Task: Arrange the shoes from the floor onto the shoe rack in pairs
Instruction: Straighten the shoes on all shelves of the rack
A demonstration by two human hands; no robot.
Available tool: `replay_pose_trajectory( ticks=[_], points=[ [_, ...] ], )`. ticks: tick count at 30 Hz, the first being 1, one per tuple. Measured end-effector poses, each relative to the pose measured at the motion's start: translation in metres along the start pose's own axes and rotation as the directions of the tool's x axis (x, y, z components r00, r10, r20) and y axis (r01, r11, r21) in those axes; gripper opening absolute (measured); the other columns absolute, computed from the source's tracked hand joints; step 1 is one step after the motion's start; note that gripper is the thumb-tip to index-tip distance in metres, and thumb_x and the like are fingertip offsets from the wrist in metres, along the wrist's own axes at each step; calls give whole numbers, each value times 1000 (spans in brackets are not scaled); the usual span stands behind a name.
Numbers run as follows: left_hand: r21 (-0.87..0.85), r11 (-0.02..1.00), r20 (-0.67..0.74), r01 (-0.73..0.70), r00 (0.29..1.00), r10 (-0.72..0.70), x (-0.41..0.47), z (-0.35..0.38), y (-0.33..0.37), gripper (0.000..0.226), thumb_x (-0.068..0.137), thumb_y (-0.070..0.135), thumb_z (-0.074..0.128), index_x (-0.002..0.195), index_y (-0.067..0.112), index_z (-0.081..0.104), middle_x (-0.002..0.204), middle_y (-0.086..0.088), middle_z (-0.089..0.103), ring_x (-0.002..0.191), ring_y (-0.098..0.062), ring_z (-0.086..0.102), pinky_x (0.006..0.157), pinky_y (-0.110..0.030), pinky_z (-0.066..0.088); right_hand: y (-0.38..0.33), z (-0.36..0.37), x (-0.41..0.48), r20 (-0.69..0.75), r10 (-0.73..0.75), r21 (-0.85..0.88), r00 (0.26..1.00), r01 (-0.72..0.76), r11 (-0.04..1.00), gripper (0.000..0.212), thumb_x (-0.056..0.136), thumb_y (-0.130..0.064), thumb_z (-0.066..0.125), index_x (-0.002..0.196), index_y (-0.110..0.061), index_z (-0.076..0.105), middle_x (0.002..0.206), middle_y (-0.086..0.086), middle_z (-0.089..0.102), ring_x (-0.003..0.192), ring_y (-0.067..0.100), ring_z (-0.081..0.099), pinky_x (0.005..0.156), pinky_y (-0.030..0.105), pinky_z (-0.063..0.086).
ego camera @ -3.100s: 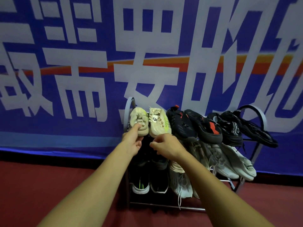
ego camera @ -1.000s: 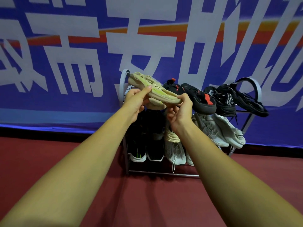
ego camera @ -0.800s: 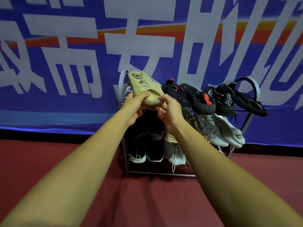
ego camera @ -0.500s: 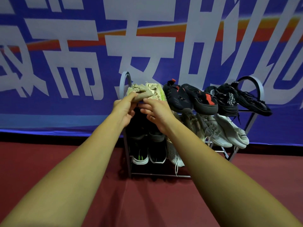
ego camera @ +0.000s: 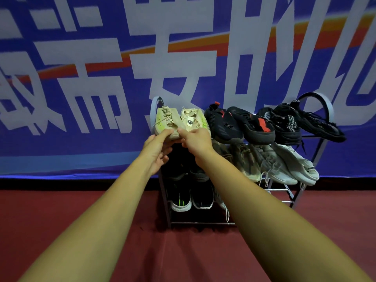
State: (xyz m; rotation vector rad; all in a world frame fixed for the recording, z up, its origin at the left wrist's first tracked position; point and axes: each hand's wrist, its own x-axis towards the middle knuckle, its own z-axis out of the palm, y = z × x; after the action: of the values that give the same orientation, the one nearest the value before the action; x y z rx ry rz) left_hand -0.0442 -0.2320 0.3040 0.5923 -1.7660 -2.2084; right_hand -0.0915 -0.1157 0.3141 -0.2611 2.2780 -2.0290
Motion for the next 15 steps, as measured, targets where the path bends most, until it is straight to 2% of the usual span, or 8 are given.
replay_pose_trajectory(
  ticks=[2,4,7,9,12,15],
  points=[
    [-9,1000,39,27,999,-27,-2,6,2,44,78,38,77,117,21,65,84,1,74,60,-7,57,45,-19,36,-1,1,1,-51,-22,-46,998,20,999,33,84,-42,71,68,-16,59,68,8,68,63,23,63,68,36,52],
    [-20,1000,16,20,1000,-20,-1,10,5,32,81,24,73,111,16,65,74,1,73,59,-7,56,46,-19,35,-2,-2,0,-70,-35,-116,997,27,993,30,80,-44,71,78,-15,61,79,10,73,76,29,69,77,43,58],
    [-9,999,-3,43,999,-43,1,8,5,15,82,13,64,96,14,60,59,2,66,54,-7,52,47,-20,34,-1,-9,-1,15,-16,-154,1000,18,988,26,80,-31,71,60,-14,68,61,2,72,63,19,66,80,44,60],
    [5,998,-11,58,998,-58,2,4,3,13,80,13,64,92,15,60,59,4,63,52,-7,52,47,-21,33,1,-9,-2,41,-19,-161,999,26,987,28,81,-30,72,57,-15,68,62,1,73,63,16,65,83,46,59],
    [17,999,-87,37,996,-36,4,4,3,15,79,14,65,93,15,61,57,7,60,48,-5,51,45,-21,33,2,-9,-1,75,-43,-194,996,56,979,27,82,-35,71,64,-16,68,65,2,74,68,22,70,83,48,59],
    [41,999,-156,4,988,3,5,10,6,22,80,20,66,101,15,65,68,4,60,55,-7,50,45,-22,34,0,-14,-1,115,-78,-225,990,103,969,20,86,-37,67,80,-18,64,67,0,75,70,22,72,82,45,60]
  ],
)
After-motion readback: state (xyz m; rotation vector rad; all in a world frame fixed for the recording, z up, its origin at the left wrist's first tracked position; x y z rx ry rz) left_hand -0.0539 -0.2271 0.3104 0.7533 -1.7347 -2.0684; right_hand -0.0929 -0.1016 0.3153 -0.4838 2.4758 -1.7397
